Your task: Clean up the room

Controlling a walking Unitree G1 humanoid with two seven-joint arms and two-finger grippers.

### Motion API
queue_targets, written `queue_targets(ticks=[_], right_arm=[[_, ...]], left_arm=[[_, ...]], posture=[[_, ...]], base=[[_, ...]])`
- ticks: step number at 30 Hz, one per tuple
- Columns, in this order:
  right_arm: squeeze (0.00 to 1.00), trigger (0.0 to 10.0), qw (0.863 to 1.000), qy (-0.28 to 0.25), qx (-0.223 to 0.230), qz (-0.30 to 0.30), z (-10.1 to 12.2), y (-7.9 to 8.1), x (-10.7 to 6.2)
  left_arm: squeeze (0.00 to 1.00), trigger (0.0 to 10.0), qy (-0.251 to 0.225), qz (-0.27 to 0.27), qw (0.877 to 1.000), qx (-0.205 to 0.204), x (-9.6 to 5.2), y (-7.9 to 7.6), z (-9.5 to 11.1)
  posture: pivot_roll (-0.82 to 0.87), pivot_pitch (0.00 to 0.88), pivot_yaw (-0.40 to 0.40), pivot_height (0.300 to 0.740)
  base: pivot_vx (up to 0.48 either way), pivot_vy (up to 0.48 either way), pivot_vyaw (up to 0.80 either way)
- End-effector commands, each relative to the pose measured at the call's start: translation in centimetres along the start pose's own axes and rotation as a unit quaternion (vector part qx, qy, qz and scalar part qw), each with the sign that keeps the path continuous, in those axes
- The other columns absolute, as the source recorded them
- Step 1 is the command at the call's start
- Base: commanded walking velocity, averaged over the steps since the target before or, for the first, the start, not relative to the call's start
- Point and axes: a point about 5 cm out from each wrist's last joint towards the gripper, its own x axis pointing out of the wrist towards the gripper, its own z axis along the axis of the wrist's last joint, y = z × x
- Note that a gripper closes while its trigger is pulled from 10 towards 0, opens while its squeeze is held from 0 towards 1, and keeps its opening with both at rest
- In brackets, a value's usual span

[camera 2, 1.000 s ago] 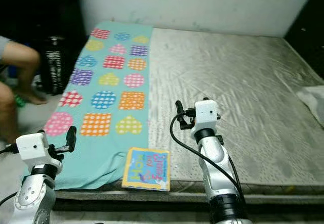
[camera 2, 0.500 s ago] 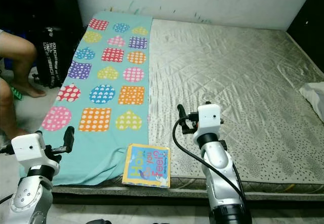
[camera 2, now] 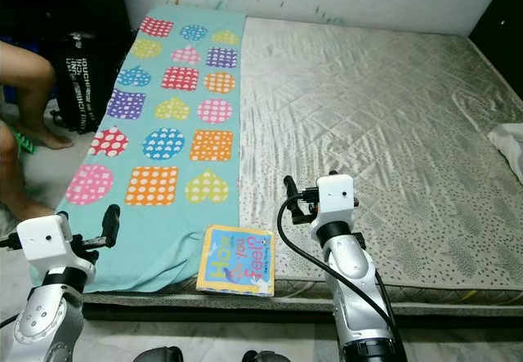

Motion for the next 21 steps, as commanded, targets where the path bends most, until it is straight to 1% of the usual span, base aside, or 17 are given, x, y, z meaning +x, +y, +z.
queue_targets(ticks=[1,5,13,21], right_arm=[[0.0,10.0,1.0,-0.001,0.0,0.004,0.24,0.01,-0.02],[0.0,10.0,1.0,-0.001,-0.001,0.008,0.24,0.06,0.04],[0.0,10.0,1.0,0.0,-0.006,0.013,0.22,0.12,0.16],[0.0,10.0,1.0,0.0,-0.012,0.016,0.26,-0.06,0.44]], left_arm=[[0.0,10.0,0.005,-0.001,1.0,0.002,-0.17,0.01,-0.05],[0.0,10.0,0.005,-0.001,1.0,0.002,-0.11,-0.04,-0.05],[0.0,10.0,0.003,0.0,1.0,0.004,-0.03,-0.03,0.03],[0.0,10.0,-0.004,-0.002,1.0,0.001,-0.02,-0.06,0.19]], posture=[[0.08,0.17,-0.071,0.67],[0.08,0.167,-0.074,0.635],[0.08,0.163,-0.076,0.589],[0.08,0.164,-0.078,0.589]], base=[[0.0,0.0,0.0],[0.0,0.0,0.0],[0.0,0.0,0.0],[0.0,0.0,0.0]])
